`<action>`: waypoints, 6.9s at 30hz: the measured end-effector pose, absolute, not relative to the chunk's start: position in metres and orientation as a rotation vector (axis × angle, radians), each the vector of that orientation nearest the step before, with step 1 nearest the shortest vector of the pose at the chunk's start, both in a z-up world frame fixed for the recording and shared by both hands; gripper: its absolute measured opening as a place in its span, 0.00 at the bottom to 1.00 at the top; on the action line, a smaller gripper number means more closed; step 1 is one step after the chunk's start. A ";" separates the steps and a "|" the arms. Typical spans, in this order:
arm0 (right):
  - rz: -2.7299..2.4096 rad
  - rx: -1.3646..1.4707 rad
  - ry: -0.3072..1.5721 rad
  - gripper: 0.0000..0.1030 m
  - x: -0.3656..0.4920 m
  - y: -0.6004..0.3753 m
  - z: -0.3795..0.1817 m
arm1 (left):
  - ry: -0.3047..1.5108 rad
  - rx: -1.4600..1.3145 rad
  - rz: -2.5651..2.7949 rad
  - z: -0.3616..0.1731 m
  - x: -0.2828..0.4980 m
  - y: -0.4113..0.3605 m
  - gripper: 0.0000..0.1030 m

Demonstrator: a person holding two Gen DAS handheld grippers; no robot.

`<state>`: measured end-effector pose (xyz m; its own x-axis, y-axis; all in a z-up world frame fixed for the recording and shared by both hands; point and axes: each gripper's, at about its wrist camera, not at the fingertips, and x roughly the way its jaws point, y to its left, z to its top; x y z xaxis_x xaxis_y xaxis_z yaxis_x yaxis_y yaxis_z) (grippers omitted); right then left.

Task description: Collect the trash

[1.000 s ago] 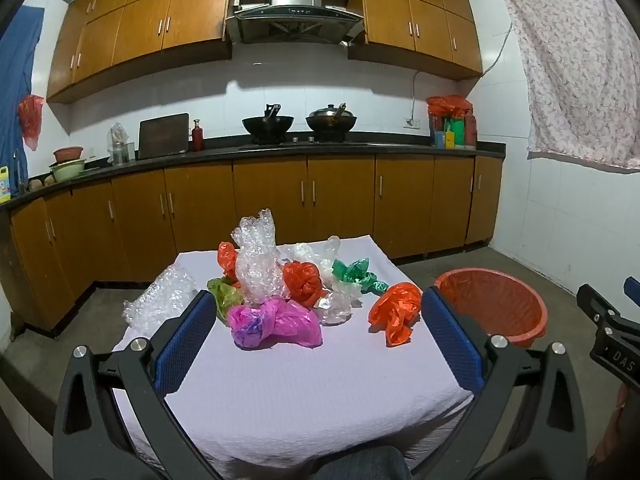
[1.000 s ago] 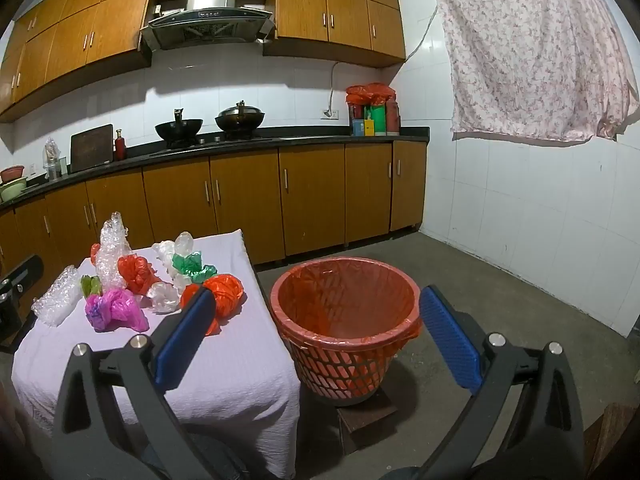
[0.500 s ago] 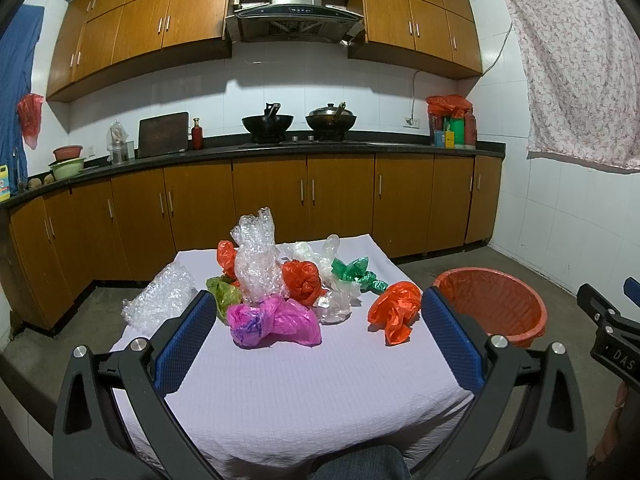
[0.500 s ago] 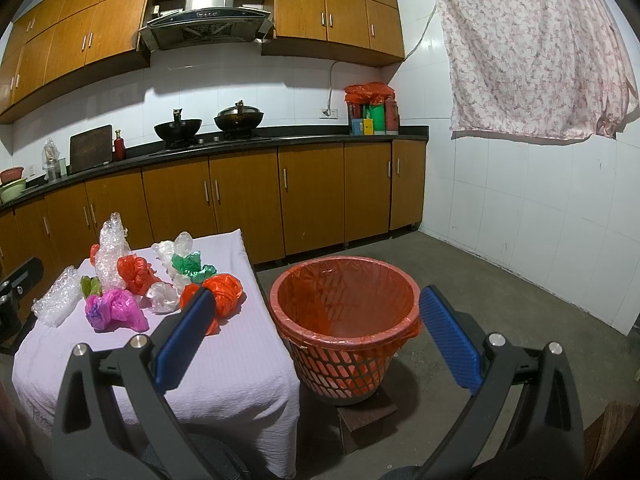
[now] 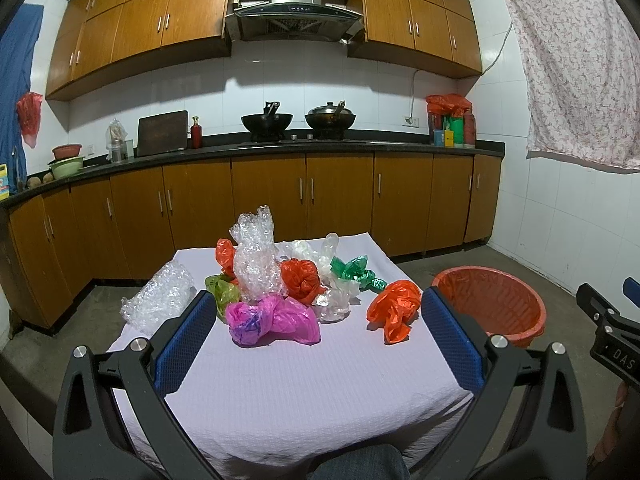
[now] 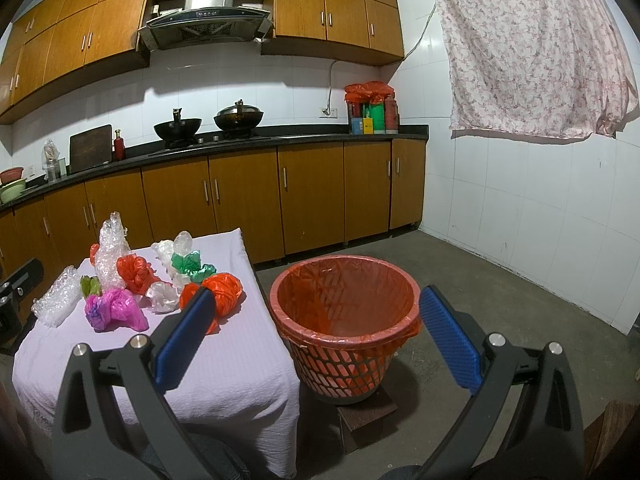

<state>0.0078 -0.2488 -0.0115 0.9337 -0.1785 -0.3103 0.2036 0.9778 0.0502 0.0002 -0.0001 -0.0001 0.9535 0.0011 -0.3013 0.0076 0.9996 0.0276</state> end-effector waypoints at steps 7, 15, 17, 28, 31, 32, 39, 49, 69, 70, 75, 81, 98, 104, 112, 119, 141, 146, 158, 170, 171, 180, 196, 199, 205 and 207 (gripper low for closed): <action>-0.196 0.082 0.310 0.96 0.008 -0.249 -0.012 | 0.307 0.028 -0.003 0.000 0.000 0.000 0.98; -0.196 0.083 0.311 0.96 0.008 -0.249 -0.012 | 0.308 0.027 -0.004 0.000 0.000 0.000 0.98; -0.195 0.083 0.311 0.96 0.008 -0.249 -0.013 | 0.309 0.026 -0.004 0.000 0.000 0.000 0.98; -0.196 0.084 0.312 0.96 0.009 -0.249 -0.013 | 0.310 0.026 -0.004 0.000 0.000 0.000 0.98; -0.195 0.084 0.312 0.96 0.009 -0.249 -0.013 | 0.311 0.025 -0.004 0.000 0.000 0.000 0.98; -0.195 0.084 0.312 0.96 0.009 -0.249 -0.013 | 0.311 0.025 -0.003 0.000 0.000 0.000 0.98; -0.196 0.084 0.313 0.96 0.009 -0.249 -0.014 | 0.312 0.025 -0.004 0.000 0.000 0.000 0.98; -0.197 0.085 0.316 0.96 0.011 -0.249 -0.016 | 0.315 0.023 -0.003 0.000 -0.001 0.000 0.98; -0.109 0.119 0.443 0.96 0.060 -0.238 -0.043 | 0.452 -0.040 0.076 -0.027 0.019 0.032 0.98; -0.103 0.125 0.452 0.96 0.066 -0.236 -0.044 | 0.459 -0.042 0.095 -0.029 0.021 0.039 0.98; -0.053 0.160 0.510 0.96 0.105 -0.220 -0.051 | 0.495 -0.049 0.215 -0.040 0.045 0.090 0.98; -0.003 0.176 0.575 0.96 0.160 -0.186 -0.063 | 0.559 -0.034 0.359 -0.056 0.079 0.153 0.98; -0.030 0.128 0.705 0.96 0.272 -0.126 -0.101 | 0.796 -0.064 0.434 -0.108 0.192 0.240 0.98; -0.017 0.139 0.764 0.87 0.286 -0.125 -0.116 | 0.878 -0.134 0.412 -0.123 0.205 0.251 0.98; 0.008 0.170 0.803 0.53 0.292 -0.129 -0.125 | 0.882 -0.171 0.340 -0.128 0.209 0.250 0.71; 0.025 0.184 0.805 0.34 0.291 -0.133 -0.128 | 0.860 -0.183 0.294 -0.126 0.205 0.237 0.22; 0.101 0.257 0.676 0.26 0.253 -0.154 -0.082 | 0.615 -0.162 0.159 -0.034 0.151 0.186 0.10; 0.078 0.238 0.629 0.26 0.243 -0.172 -0.068 | 0.549 -0.131 0.050 -0.001 0.144 0.137 0.10; -0.149 0.212 0.560 0.26 0.214 -0.276 -0.053 | 0.554 -0.085 -0.292 0.012 0.170 -0.026 0.10; -0.260 0.291 0.576 0.26 0.205 -0.360 -0.065 | 0.716 -0.038 -0.480 -0.034 0.200 -0.163 0.10; -0.260 0.292 0.578 0.26 0.207 -0.364 -0.065 | 0.722 -0.037 -0.486 -0.034 0.200 -0.167 0.10; -0.256 0.332 0.585 0.26 0.216 -0.387 -0.073 | 0.775 -0.006 -0.525 -0.049 0.210 -0.205 0.10; -0.217 0.374 0.593 0.33 0.240 -0.411 -0.082 | 0.845 0.038 -0.537 -0.074 0.220 -0.224 0.10; -0.224 0.386 0.594 0.39 0.240 -0.416 -0.085 | 0.873 0.020 -0.535 -0.078 0.224 -0.223 0.19; -0.244 0.399 0.597 0.44 0.237 -0.423 -0.089 | 0.891 0.012 -0.528 -0.081 0.224 -0.216 0.28; -0.249 0.394 0.595 0.46 0.235 -0.423 -0.090 | 0.887 0.009 -0.525 -0.080 0.223 -0.215 0.32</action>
<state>0.2353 -0.4233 -0.0899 0.8017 -0.1145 -0.5867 0.3382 0.8962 0.2872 0.2230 -0.2150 -0.0801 0.5142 -0.4333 -0.7402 0.4404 0.8739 -0.2056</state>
